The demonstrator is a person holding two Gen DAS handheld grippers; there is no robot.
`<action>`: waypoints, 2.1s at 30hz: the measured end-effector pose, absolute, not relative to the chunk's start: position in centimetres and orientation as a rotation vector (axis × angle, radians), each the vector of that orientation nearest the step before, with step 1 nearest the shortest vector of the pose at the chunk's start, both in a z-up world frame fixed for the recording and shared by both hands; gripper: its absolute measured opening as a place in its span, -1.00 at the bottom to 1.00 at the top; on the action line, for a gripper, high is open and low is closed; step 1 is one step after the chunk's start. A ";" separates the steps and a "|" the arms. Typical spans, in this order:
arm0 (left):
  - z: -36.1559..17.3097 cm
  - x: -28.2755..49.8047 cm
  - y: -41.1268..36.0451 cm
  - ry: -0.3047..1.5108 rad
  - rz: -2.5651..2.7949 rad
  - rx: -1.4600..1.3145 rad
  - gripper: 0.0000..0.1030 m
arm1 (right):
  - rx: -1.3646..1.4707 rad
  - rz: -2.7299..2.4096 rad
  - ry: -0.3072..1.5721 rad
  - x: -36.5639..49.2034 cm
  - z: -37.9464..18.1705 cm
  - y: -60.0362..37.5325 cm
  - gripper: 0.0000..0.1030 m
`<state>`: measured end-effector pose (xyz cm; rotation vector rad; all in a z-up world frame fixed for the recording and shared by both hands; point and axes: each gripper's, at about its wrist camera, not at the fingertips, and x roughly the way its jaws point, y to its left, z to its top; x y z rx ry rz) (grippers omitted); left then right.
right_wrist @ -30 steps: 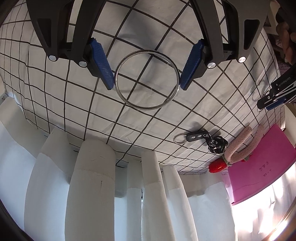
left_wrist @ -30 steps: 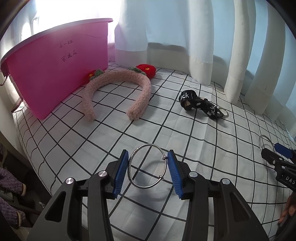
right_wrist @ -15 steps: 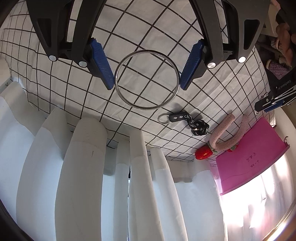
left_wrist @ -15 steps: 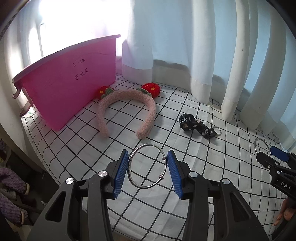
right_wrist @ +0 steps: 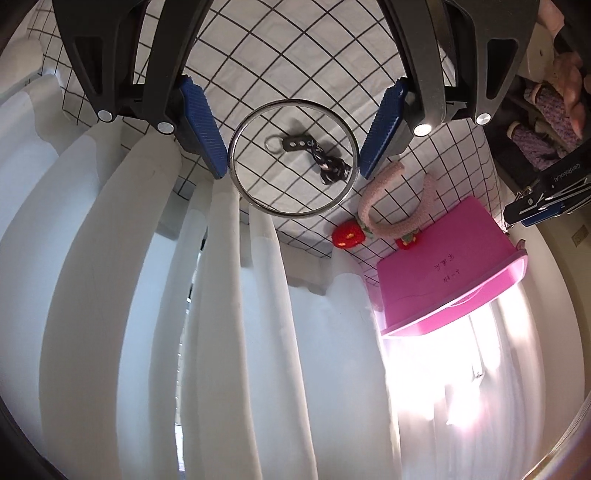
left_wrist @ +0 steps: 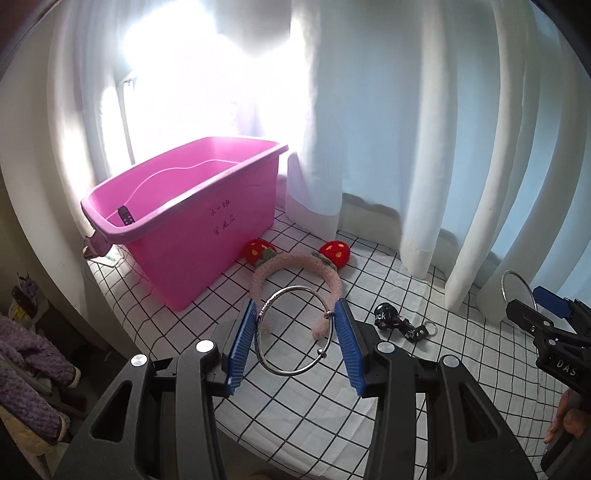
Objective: Organize jewelry
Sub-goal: 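Grasp the silver bangle with the left tool while the right tool grasps the metal ring and lifts, then carry the silver bangle and metal ring over the pink tub with both tools, then open both tools to drop the bangle and ring into the tub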
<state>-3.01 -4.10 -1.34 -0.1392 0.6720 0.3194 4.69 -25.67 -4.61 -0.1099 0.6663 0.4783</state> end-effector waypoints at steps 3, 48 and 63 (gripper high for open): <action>0.6 -3.3 -2.6 0.642 0.337 -0.153 -0.17 | -0.129 0.518 0.635 5.2 -2.6 -23.5 0.38; -2.3 12.7 33.2 0.912 0.346 -0.290 -0.16 | -0.232 0.674 0.955 25.4 -3.0 19.3 0.38; -1.7 12.8 33.0 0.899 0.385 -0.251 0.47 | -0.264 0.614 0.963 26.4 -3.4 19.6 0.40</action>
